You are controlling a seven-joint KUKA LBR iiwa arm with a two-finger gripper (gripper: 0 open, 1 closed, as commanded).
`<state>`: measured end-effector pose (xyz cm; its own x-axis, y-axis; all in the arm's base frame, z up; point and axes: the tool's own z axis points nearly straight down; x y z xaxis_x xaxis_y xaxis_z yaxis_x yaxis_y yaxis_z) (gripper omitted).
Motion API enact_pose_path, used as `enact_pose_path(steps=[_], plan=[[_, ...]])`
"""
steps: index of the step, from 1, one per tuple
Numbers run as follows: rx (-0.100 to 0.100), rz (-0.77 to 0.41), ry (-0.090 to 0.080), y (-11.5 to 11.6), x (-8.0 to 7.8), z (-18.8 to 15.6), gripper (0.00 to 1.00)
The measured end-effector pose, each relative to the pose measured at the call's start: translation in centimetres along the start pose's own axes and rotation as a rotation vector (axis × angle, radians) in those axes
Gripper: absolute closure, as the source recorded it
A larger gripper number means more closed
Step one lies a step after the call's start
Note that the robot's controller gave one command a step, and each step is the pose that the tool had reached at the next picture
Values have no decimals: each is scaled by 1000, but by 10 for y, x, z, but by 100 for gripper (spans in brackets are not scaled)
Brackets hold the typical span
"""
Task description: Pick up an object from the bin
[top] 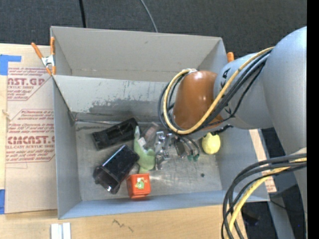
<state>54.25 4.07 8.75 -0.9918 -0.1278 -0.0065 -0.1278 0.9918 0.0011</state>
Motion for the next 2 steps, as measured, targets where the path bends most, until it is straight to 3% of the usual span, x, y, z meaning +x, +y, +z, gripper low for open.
enact_pose_path(steps=[2], plan=[[1,1,6,0,-2,-26,100]])
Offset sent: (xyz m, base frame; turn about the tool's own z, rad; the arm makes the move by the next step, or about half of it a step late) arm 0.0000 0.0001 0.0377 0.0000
